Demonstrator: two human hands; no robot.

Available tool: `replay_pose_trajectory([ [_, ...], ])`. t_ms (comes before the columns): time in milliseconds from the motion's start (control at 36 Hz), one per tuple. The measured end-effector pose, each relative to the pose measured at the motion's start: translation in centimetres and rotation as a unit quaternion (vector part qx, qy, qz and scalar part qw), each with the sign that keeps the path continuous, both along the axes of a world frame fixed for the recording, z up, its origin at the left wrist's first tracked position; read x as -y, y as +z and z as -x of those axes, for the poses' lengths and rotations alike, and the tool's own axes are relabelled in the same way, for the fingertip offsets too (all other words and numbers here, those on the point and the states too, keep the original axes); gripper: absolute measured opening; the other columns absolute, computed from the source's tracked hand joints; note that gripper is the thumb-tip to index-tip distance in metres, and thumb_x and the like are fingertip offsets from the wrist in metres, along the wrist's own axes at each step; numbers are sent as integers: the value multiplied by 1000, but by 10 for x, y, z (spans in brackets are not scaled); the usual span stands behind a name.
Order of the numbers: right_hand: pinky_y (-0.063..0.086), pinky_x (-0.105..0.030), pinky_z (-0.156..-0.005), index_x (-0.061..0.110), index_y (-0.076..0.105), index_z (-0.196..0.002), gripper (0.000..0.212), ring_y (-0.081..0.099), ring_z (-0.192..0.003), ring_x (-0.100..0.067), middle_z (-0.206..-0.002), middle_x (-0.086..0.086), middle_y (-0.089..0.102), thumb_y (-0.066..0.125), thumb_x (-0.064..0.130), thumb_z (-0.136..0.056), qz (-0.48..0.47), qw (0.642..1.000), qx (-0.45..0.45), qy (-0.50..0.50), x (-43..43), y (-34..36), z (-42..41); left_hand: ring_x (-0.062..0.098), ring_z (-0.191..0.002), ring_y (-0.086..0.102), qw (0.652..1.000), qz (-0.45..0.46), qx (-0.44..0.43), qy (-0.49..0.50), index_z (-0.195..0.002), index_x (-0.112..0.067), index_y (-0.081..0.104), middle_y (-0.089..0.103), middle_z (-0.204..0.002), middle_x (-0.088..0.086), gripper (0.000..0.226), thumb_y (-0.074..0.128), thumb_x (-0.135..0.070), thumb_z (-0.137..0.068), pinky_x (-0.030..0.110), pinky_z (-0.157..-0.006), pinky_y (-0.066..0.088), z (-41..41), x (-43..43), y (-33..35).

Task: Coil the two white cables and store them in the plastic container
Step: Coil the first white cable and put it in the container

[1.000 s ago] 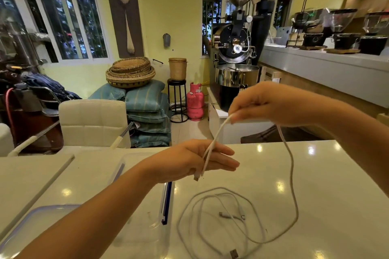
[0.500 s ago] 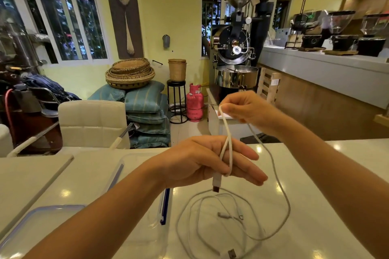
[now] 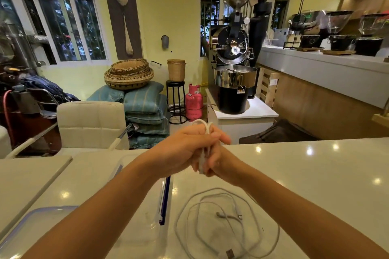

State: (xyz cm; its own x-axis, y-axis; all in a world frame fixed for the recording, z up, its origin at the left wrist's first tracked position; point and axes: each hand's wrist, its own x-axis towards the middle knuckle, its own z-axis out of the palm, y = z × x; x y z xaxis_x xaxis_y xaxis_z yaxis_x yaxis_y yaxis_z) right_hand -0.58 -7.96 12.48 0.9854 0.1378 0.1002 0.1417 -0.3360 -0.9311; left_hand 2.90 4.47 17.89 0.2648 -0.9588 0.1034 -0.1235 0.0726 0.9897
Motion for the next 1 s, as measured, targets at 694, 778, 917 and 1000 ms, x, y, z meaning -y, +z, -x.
replay_pose_trajectory([
  [694, 41, -9, -67, 17, 66, -106, 26, 52, -65, 6, -78, 17, 62, 47, 26, -92, 392, 918, 32, -47, 12, 44, 58, -3, -86, 59, 962, -125, 201, 139, -103, -4, 50, 61, -96, 1, 18, 35, -5, -95, 5, -74, 47, -38, -9, -16],
  [778, 49, -24, -82, 18, 65, -105, 26, 57, -81, -7, -101, 2, 69, 47, 31, -91, 447, 892, 49, -44, 12, 63, 62, -10, -73, 62, 959, -163, 209, 101, -97, -12, 49, 64, -87, -6, 17, 32, -10, -97, 4, -67, 46, -33, -8, -24],
  [917, 41, -9, -61, 19, 66, -97, 26, 53, -63, -4, -71, 12, 58, 50, 37, -86, 497, 861, 96, -50, 14, 93, 65, 3, -59, 58, 957, -179, 222, 47, -97, -14, 51, 59, -69, -3, 28, 24, -22, -98, 18, -66, 47, -17, -7, -37],
  [1000, 43, -7, -58, 18, 67, -93, 25, 52, -56, 0, -59, 18, 45, 53, 37, -83, 509, 850, 123, -55, 18, 107, 61, 4, -53, 53, 965, -156, 211, 26, -86, -25, 53, 58, -58, -7, 40, 17, -43, -90, 21, -67, 46, -7, -6, -38],
])
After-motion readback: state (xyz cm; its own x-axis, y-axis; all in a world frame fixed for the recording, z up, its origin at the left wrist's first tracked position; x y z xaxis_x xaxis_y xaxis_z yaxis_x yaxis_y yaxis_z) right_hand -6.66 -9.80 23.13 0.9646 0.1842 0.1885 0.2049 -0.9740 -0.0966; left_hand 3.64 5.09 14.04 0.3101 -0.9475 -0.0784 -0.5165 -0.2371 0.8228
